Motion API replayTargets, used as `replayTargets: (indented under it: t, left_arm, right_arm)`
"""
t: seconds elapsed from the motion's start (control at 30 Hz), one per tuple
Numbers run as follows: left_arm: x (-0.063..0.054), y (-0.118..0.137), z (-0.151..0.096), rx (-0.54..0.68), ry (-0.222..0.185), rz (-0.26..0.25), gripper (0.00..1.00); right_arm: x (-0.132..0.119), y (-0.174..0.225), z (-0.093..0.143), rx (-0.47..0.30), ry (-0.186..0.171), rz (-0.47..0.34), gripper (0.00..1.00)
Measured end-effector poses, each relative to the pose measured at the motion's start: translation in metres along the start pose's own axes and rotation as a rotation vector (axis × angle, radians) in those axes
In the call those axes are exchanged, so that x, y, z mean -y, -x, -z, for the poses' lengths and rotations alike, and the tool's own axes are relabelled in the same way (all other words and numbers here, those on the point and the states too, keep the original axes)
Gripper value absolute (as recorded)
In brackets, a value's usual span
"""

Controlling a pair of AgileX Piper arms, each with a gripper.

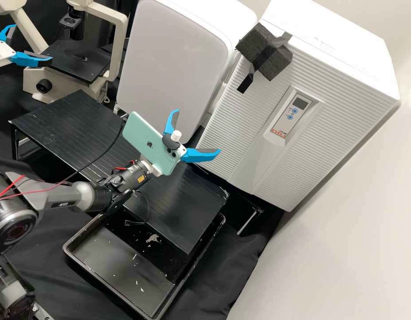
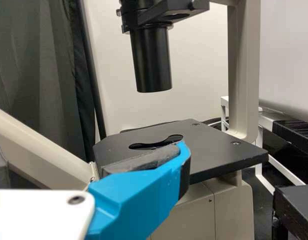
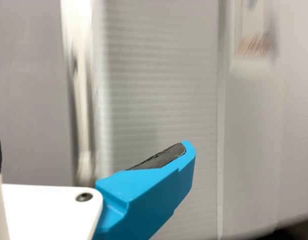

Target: Open the incubator door

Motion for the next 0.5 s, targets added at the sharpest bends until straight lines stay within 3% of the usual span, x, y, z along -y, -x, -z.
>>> replayTargets:
  t: [0.17, 0.23, 0.47, 0.5]
  left_arm:
    - [0.0, 0.0, 0.0, 0.0, 0.0, 0.0, 1.0]
    - [0.0, 0.0, 0.0, 0.0, 0.0, 0.0, 1.0]
    - [0.0, 0.0, 0.0, 0.0, 0.0, 0.0, 1.0]
    - [0.0, 0.0, 0.0, 0.0, 0.0, 0.0, 1.0]
  right_arm:
    - [-0.017, -0.002, 0.036, -0.049, 0.017, -0.121, 1.0]
    - [-0.018, -0.003, 0.048, -0.031, 0.052, -0.166, 1.0]
    - [-0.007, -0.01, 0.085, 0.068, 0.081, -0.227, 1.0]
    - [-0.006, -0.012, 0.087, 0.089, 0.071, -0.231, 1.0]
